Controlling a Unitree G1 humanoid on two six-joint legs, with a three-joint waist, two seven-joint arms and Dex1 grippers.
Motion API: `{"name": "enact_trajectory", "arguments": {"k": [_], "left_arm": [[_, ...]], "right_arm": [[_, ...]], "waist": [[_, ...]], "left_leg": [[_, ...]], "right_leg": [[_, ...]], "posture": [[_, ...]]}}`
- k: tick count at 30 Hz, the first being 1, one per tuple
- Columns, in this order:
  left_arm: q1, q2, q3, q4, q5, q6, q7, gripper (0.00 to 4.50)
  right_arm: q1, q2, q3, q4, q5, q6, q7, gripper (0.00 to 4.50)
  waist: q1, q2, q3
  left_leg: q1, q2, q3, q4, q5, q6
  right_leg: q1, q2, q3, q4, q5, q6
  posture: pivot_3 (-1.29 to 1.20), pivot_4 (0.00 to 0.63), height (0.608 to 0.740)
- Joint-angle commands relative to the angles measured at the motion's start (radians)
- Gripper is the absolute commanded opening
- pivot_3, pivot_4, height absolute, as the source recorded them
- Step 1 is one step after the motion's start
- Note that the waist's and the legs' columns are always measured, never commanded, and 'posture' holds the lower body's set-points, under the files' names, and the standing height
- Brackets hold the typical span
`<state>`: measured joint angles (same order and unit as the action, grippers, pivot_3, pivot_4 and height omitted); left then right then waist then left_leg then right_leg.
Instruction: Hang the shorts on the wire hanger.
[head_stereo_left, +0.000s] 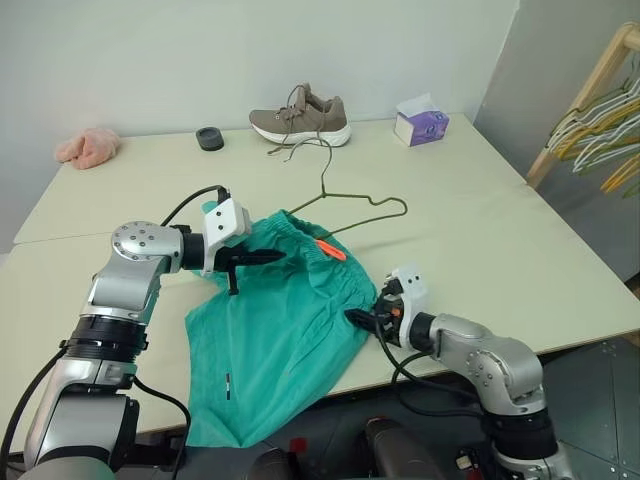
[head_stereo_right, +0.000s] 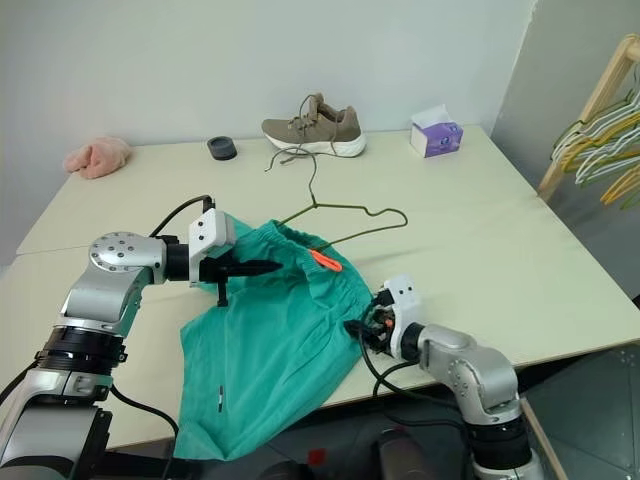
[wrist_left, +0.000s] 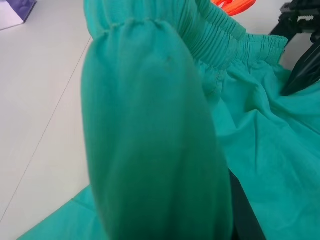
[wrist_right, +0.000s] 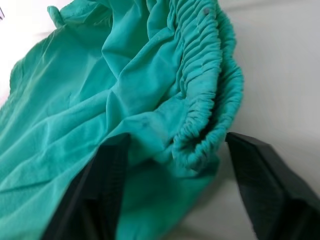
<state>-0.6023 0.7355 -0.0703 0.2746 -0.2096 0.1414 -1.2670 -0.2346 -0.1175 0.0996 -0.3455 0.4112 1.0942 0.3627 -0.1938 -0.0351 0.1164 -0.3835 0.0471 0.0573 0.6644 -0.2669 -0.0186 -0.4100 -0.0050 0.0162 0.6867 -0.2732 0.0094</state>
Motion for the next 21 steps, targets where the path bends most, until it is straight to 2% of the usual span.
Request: {"name": "enact_trajectory", "arguments": {"k": [1,6,10,14,17,21], "left_arm": [[-0.005,0.021,0.049,-0.051,-0.029,-0.001,0.012,0.00],[0.008,0.027,0.067,-0.068,-0.051,0.022,0.027,0.00],[0.032,0.040,0.101,-0.113,-0.102,0.099,0.023,0.00],[0.073,0.103,0.143,-0.203,-0.222,0.270,-0.047,0.00],[0.096,0.159,0.161,-0.258,-0.296,0.373,-0.096,0.00],[0.140,0.233,0.136,-0.285,-0.280,0.376,-0.144,0.00]], "right_arm": [[-0.030,0.009,-0.007,0.008,-0.022,-0.066,-0.033,1.95],[-0.040,-0.068,0.043,0.056,-0.124,-0.218,-0.034,0.12],[-0.062,-0.199,0.097,0.103,-0.239,-0.403,0.011,0.05],[-0.097,-0.322,0.098,0.170,-0.320,-0.567,0.057,0.05],[-0.119,-0.384,0.076,0.223,-0.347,-0.644,0.085,0.05],[-0.129,-0.426,0.056,0.261,-0.359,-0.698,0.103,0.05]], "waist": [[0.000,0.000,0.000],[0.001,0.000,0.000],[0.000,0.000,0.000],[-0.002,0.000,0.000],[-0.002,0.000,0.000],[-0.001,0.000,0.000]], "left_leg": [[0.000,0.000,0.000,0.000,0.000,0.000],[0.000,0.000,0.000,0.000,0.000,0.000],[0.000,-0.001,0.000,0.000,0.000,0.000],[0.000,0.000,0.000,0.000,0.000,0.000],[0.000,0.000,0.000,-0.001,0.000,0.000],[0.000,0.000,0.000,-0.001,0.000,0.000]], "right_leg": [[0.000,0.000,0.000,0.000,0.000,0.000],[0.000,0.000,0.000,0.000,0.000,0.000],[0.000,0.000,0.000,-0.001,0.000,0.000],[0.000,0.000,0.000,-0.001,0.000,0.001],[-0.001,0.001,0.000,-0.001,0.000,0.001],[0.000,0.001,0.000,-0.001,0.000,0.001]], "posture": [[-0.19,0.085,0.740],[-0.19,0.082,0.740],[-0.19,0.081,0.740],[-0.18,0.077,0.740],[-0.18,0.075,0.740],[-0.17,0.074,0.740]]}}
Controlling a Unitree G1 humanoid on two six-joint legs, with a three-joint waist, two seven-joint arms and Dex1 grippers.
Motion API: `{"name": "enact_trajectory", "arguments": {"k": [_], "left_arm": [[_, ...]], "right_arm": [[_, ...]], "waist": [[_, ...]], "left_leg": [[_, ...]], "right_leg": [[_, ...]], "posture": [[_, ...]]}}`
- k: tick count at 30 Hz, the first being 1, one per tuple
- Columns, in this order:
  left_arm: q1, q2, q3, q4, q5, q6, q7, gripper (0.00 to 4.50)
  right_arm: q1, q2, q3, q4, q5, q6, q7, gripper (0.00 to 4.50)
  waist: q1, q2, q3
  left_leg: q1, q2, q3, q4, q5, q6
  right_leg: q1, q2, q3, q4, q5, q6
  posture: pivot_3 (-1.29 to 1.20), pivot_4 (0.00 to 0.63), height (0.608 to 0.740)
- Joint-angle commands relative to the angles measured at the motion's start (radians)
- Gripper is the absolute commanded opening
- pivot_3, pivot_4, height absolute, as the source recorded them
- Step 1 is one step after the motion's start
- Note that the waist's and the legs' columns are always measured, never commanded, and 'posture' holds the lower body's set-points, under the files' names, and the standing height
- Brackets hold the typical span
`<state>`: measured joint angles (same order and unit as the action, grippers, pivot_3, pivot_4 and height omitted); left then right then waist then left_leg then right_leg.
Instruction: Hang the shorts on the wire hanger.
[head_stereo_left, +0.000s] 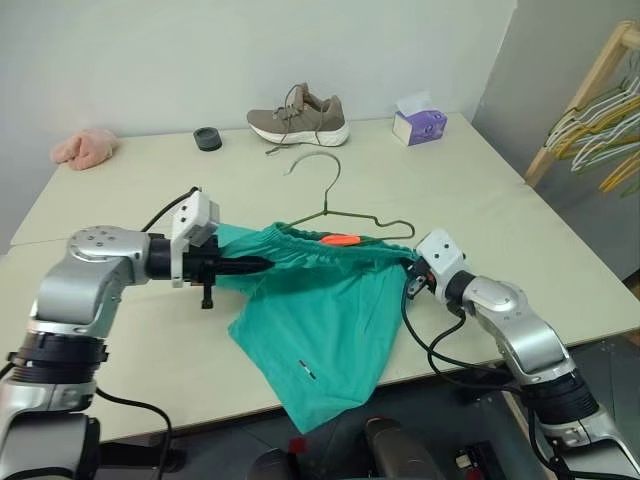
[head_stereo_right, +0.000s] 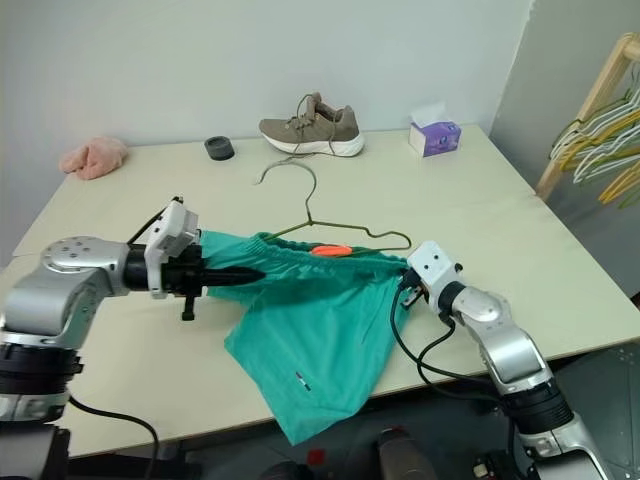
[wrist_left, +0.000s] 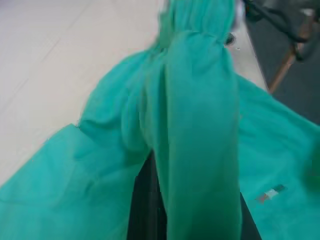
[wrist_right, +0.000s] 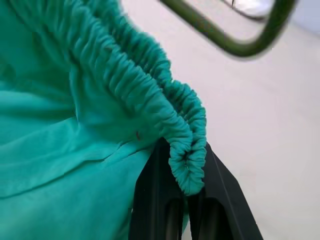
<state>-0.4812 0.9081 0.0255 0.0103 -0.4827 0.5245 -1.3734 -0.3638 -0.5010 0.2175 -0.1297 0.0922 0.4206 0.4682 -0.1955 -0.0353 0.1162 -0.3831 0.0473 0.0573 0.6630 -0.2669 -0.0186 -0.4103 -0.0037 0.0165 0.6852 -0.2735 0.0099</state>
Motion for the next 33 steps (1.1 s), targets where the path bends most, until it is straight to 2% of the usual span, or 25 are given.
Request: {"name": "enact_trajectory", "arguments": {"k": [1,13,19,27,33], "left_arm": [[0.025,0.069,0.036,-0.020,0.001,-0.015,-0.041,0.00],[-0.030,0.041,-0.015,0.124,0.149,-0.189,0.058,0.00],[-0.015,0.044,-0.049,0.119,0.158,-0.212,0.027,0.00],[-0.028,-0.016,-0.113,0.090,0.176,-0.219,0.016,0.00],[-0.025,-0.046,-0.133,0.077,0.191,-0.221,0.020,0.00]], "right_arm": [[0.000,-0.047,-0.063,0.049,-0.042,-0.032,-0.001,0.05],[0.035,-0.084,-0.049,-0.017,-0.078,-0.072,0.037,0.05],[0.024,-0.115,-0.024,-0.082,-0.097,-0.082,0.088,0.05],[-0.150,-0.142,0.091,-0.164,-0.102,-0.025,0.300,0.05],[-0.177,-0.179,0.109,-0.220,-0.107,0.001,0.396,0.05]], "waist": [[0.001,0.000,0.000],[0.005,0.000,0.000],[0.002,0.000,0.000],[0.001,0.000,0.000],[0.003,0.000,0.000]], "left_leg": [[0.000,0.000,0.000,0.000,0.000,0.000],[0.000,0.000,0.001,0.001,0.000,0.000],[0.000,0.000,0.001,0.001,0.000,0.000],[0.000,0.000,0.001,0.000,0.000,0.000],[-0.002,-0.001,0.000,0.001,0.000,0.000]], "right_leg": [[0.000,0.000,0.000,0.000,0.000,0.000],[0.000,-0.001,0.000,0.000,0.000,0.000],[0.000,-0.001,0.001,0.000,0.000,0.000],[0.000,-0.001,0.000,0.000,0.000,0.000],[0.000,-0.001,0.000,-0.003,0.000,0.000]], "posture": [[-0.17,0.074,0.740],[-0.19,0.080,0.740],[-0.20,0.081,0.740],[-0.21,0.087,0.740],[-0.21,0.091,0.740]]}}
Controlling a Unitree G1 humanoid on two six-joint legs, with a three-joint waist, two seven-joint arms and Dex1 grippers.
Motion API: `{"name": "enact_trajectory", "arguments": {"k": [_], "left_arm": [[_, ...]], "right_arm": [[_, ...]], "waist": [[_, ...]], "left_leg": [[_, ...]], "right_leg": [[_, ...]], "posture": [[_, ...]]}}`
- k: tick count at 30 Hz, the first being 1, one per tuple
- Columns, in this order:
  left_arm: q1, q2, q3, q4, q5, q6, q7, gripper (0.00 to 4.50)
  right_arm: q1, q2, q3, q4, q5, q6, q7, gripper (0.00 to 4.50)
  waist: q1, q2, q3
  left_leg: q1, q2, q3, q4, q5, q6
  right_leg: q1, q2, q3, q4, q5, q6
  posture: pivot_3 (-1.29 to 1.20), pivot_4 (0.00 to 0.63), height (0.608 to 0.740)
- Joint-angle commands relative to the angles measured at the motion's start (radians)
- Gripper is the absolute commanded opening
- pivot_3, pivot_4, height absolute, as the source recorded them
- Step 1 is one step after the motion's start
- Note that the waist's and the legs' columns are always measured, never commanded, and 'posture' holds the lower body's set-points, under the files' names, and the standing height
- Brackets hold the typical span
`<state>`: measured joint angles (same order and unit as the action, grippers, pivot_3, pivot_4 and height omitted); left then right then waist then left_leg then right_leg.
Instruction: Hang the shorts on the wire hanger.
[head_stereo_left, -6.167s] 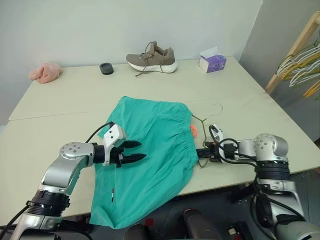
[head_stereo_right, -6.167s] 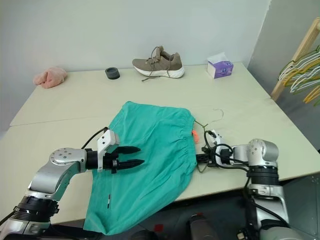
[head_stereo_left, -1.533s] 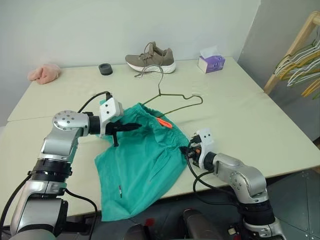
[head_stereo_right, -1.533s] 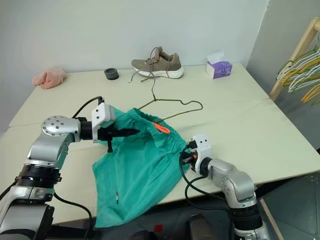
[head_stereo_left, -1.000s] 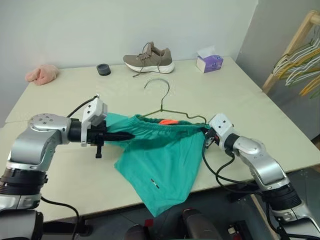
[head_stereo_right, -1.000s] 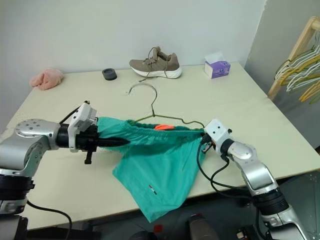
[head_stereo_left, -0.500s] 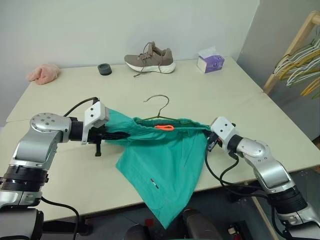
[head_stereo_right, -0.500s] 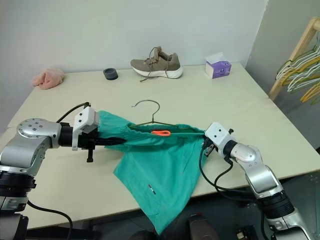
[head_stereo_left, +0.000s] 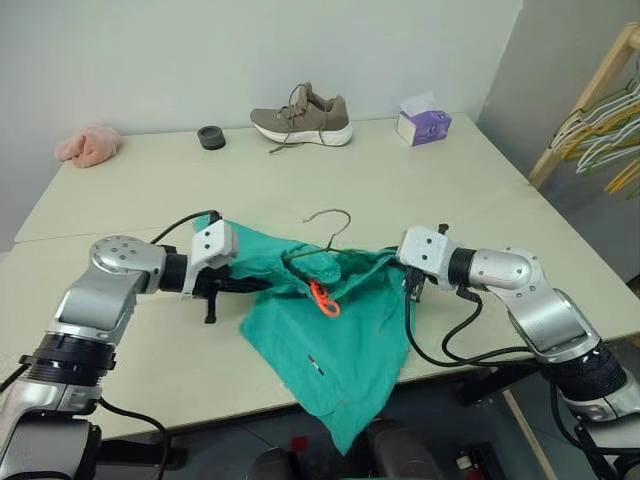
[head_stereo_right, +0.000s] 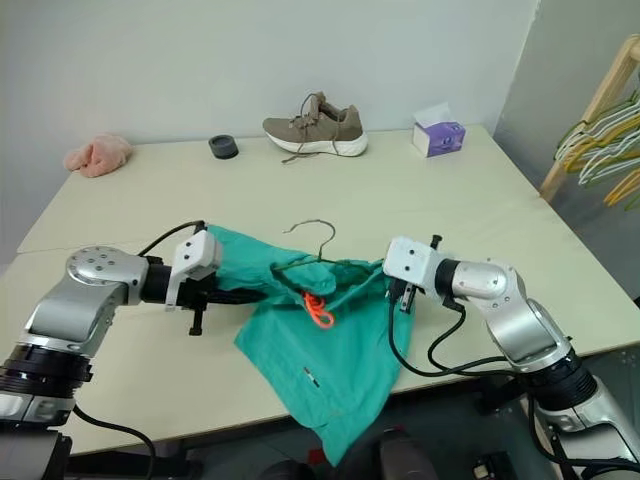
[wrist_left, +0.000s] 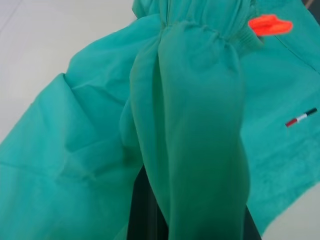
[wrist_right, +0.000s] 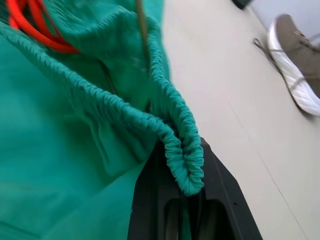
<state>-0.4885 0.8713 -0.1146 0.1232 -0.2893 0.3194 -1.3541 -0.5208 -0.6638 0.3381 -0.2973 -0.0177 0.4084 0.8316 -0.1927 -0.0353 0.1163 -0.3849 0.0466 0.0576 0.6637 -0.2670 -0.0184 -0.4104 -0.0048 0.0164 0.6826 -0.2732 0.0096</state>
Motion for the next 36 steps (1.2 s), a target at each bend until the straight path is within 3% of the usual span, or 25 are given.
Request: {"name": "enact_trajectory", "arguments": {"k": [1,3,10,15,20,28,31,36], "left_arm": [[-0.017,-0.015,0.007,-0.037,-0.003,-0.015,0.002,0.00],[-0.015,-0.025,0.004,-0.042,-0.003,-0.012,0.005,0.00],[0.008,-0.041,-0.001,-0.073,-0.007,0.006,0.004,0.00],[0.009,-0.048,-0.006,-0.080,-0.011,0.015,0.000,0.00],[-0.005,-0.058,-0.019,-0.079,-0.006,0.019,-0.010,0.00],[-0.016,-0.066,-0.032,-0.079,0.001,0.018,-0.016,0.00],[-0.012,-0.067,-0.027,-0.086,-0.003,0.022,-0.014,0.00],[0.001,-0.069,-0.015,-0.093,-0.008,0.020,-0.002,0.00]], "right_arm": [[-0.021,-0.017,-0.018,-0.057,0.005,0.025,0.036,0.59],[-0.024,-0.017,-0.028,-0.066,0.012,0.050,0.043,1.08],[0.030,-0.140,-0.068,-0.113,0.005,0.158,0.099,3.51],[0.054,-0.173,-0.068,-0.128,0.020,0.206,0.120,3.51],[0.023,-0.125,-0.009,-0.071,-0.007,0.188,0.123,3.51],[-0.130,-0.052,0.128,0.213,-0.071,0.055,0.214,3.51],[-0.166,-0.034,0.149,0.280,-0.077,0.023,0.251,2.91],[-0.183,-0.018,0.140,0.308,-0.074,0.004,0.299,1.12]], "waist": [[0.000,0.000,0.000],[-0.001,0.000,0.000],[0.000,0.000,0.000],[-0.006,0.000,0.000],[-0.007,0.000,0.000],[-0.006,0.000,0.000],[-0.006,0.000,0.000],[-0.004,0.000,0.000]], "left_leg": [[0.000,0.000,0.000,0.000,0.000,0.000],[0.000,0.000,0.000,0.000,0.000,0.000],[0.000,0.000,0.000,0.000,0.000,0.000],[0.001,0.001,0.000,0.000,0.000,0.000],[0.001,0.001,0.000,0.000,0.000,0.000],[0.001,0.000,0.000,0.000,0.000,0.000],[0.001,0.000,0.000,0.000,0.000,0.000],[0.001,0.000,0.000,0.000,0.000,0.000]], "right_leg": [[0.000,0.000,0.000,0.000,0.000,0.000],[0.000,0.000,0.000,0.000,0.000,0.000],[0.000,0.000,0.000,0.000,0.000,0.000],[0.000,0.000,0.000,0.001,0.000,0.000],[0.000,0.000,0.000,0.001,0.000,0.000],[0.000,0.000,0.000,0.000,0.001,-0.001],[0.000,0.000,0.000,0.000,0.002,-0.004],[0.000,0.000,0.000,0.000,0.003,-0.004]], "posture": [[-0.21,0.091,0.740],[-0.22,0.092,0.740],[-0.22,0.093,0.740],[-0.23,0.092,0.740],[-0.24,0.090,0.740],[-0.23,0.083,0.740],[-0.22,0.081,0.740],[-0.21,0.076,0.740]]}}
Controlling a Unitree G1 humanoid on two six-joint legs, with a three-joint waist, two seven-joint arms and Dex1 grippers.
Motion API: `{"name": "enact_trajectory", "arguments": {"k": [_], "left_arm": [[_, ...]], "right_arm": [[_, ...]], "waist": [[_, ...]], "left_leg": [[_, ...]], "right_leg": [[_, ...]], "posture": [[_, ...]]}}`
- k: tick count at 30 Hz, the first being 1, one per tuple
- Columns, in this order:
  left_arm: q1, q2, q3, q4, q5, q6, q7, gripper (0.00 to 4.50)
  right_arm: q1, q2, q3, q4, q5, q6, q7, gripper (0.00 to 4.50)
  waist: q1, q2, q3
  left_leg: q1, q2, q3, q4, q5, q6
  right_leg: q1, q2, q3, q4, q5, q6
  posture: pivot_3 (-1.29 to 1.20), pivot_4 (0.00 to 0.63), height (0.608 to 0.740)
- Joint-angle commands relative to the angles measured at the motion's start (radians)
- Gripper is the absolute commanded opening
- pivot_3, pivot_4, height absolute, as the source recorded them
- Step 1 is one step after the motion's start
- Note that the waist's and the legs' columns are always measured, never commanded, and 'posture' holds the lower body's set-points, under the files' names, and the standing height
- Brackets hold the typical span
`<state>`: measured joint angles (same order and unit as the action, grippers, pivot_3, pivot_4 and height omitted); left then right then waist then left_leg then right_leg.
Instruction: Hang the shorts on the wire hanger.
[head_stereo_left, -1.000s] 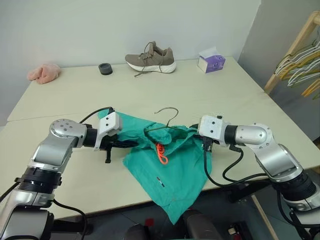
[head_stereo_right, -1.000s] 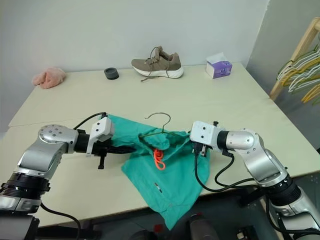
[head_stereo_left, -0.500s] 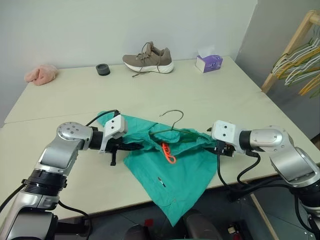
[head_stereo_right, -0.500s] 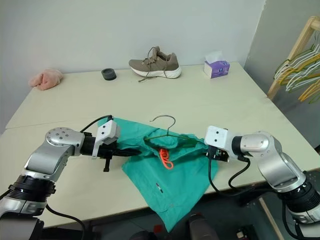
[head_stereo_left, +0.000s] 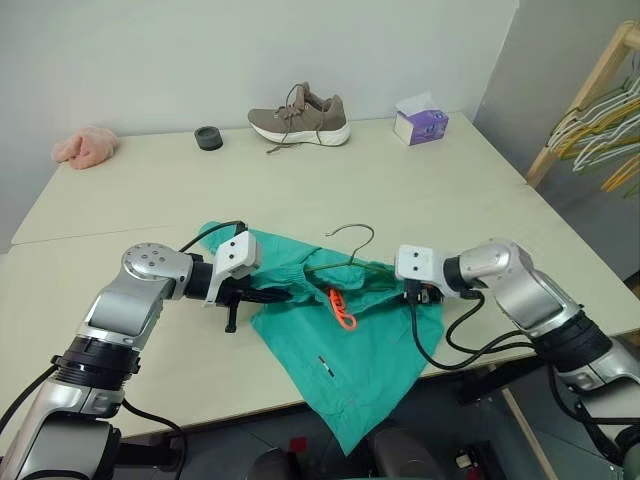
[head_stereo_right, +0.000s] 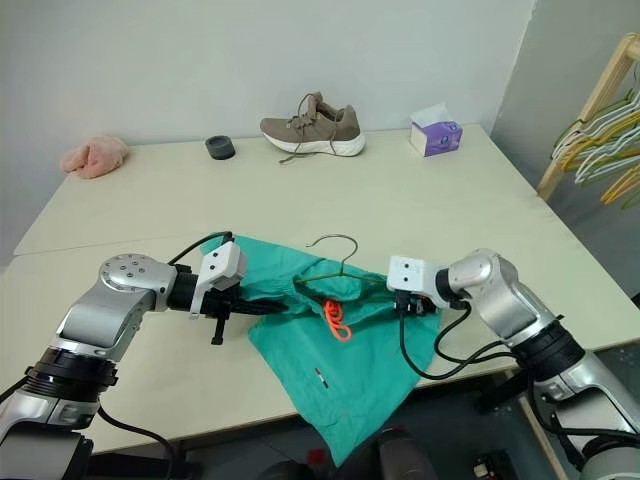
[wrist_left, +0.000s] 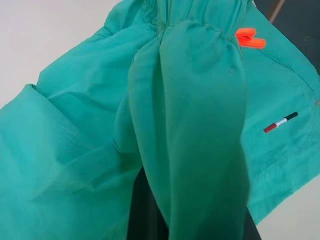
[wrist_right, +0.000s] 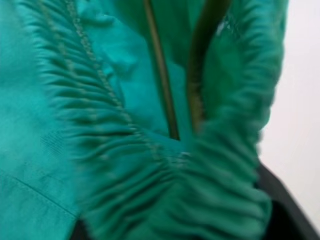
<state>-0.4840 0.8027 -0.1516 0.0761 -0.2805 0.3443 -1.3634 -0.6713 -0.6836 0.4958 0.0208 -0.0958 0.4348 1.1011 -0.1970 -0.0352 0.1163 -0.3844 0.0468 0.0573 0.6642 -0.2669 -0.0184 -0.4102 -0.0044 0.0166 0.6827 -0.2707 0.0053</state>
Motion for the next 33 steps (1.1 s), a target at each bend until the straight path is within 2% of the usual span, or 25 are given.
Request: {"name": "enact_trajectory", "arguments": {"k": [1,3,6,9,13,16,19,25,29,33], "left_arm": [[-0.003,-0.001,0.023,-0.046,-0.015,-0.007,0.011,0.00],[-0.001,-0.001,0.021,-0.044,-0.010,-0.008,0.017,0.00],[-0.007,-0.010,0.023,-0.036,-0.016,0.003,0.026,0.00],[-0.041,-0.038,0.048,0.006,-0.035,0.019,0.053,0.71],[-0.059,-0.052,0.085,0.051,-0.045,0.026,0.074,1.90],[-0.069,-0.046,0.166,0.109,-0.081,0.017,0.100,2.77],[-0.064,-0.011,0.201,0.151,-0.086,0.004,0.087,2.77],[-0.113,0.026,0.242,0.360,0.004,-0.161,0.169,2.77],[-0.059,-0.006,0.227,0.224,-0.068,-0.085,0.119,2.77],[0.018,-0.083,0.180,-0.048,-0.186,0.069,0.115,2.77]], "right_arm": [[-0.032,0.003,-0.021,-0.010,0.004,-0.023,0.034,0.77],[-0.025,0.003,-0.031,-0.026,0.015,-0.009,0.046,0.08],[-0.017,0.001,-0.044,-0.044,0.024,0.005,0.060,0.01],[0.000,-0.004,-0.070,-0.082,0.051,0.057,0.072,0.00],[0.031,-0.010,-0.097,-0.134,0.083,0.139,0.076,0.00],[0.089,-0.016,-0.136,-0.197,0.126,0.244,0.055,0.00],[0.138,-0.007,-0.183,-0.255,0.174,0.366,0.021,0.00],[0.248,0.014,-0.344,-0.348,0.297,0.675,-0.084,0.00],[0.342,0.071,-0.520,-0.399,0.368,0.846,-0.185,0.00],[0.493,0.144,-0.733,-0.493,0.402,0.980,-0.291,0.00]], "waist": [[0.000,0.000,0.000],[0.000,0.000,0.000],[0.000,0.000,0.000],[0.000,0.000,0.000],[0.000,0.000,0.000],[-0.001,0.000,0.000],[-0.005,0.000,0.000],[-0.003,0.000,0.000],[0.003,-0.001,0.000],[0.009,-0.001,0.000]], "left_leg": [[0.000,0.000,0.000,0.000,0.000,0.000],[0.000,0.000,0.000,0.000,0.000,0.000],[0.000,0.000,0.000,0.000,0.000,0.000],[0.000,0.000,0.000,0.000,0.000,0.000],[0.000,0.000,0.000,0.001,0.000,0.000],[0.000,0.000,0.000,0.001,0.000,0.000],[0.000,0.001,-0.001,0.001,0.000,0.000],[0.000,0.000,-0.001,0.001,0.000,0.000],[-0.001,0.000,0.000,0.001,0.000,0.000],[-0.004,-0.002,0.000,0.001,0.000,0.000]], "right_leg": [[0.000,0.000,0.000,0.000,0.000,0.000],[0.000,0.000,0.000,0.000,0.000,0.000],[0.000,0.000,0.000,0.001,0.000,0.000],[0.000,0.000,0.000,0.001,0.000,0.000],[0.000,0.000,0.000,0.001,0.000,0.000],[0.000,0.000,0.000,0.001,0.000,0.000],[0.000,-0.001,-0.001,0.002,0.000,0.000],[0.000,-0.004,-0.001,0.002,0.000,0.000],[0.000,-0.006,-0.002,0.001,0.000,0.000],[0.000,-0.009,-0.002,-0.001,0.000,0.000]], "posture": [[-0.21,0.075,0.740],[-0.22,0.074,0.740],[-0.22,0.073,0.740],[-0.23,0.070,0.740],[-0.24,0.070,0.740],[-0.25,0.070,0.740],[-0.25,0.070,0.740],[-0.25,0.076,0.740],[-0.25,0.087,0.740],[-0.27,0.104,0.740]]}}
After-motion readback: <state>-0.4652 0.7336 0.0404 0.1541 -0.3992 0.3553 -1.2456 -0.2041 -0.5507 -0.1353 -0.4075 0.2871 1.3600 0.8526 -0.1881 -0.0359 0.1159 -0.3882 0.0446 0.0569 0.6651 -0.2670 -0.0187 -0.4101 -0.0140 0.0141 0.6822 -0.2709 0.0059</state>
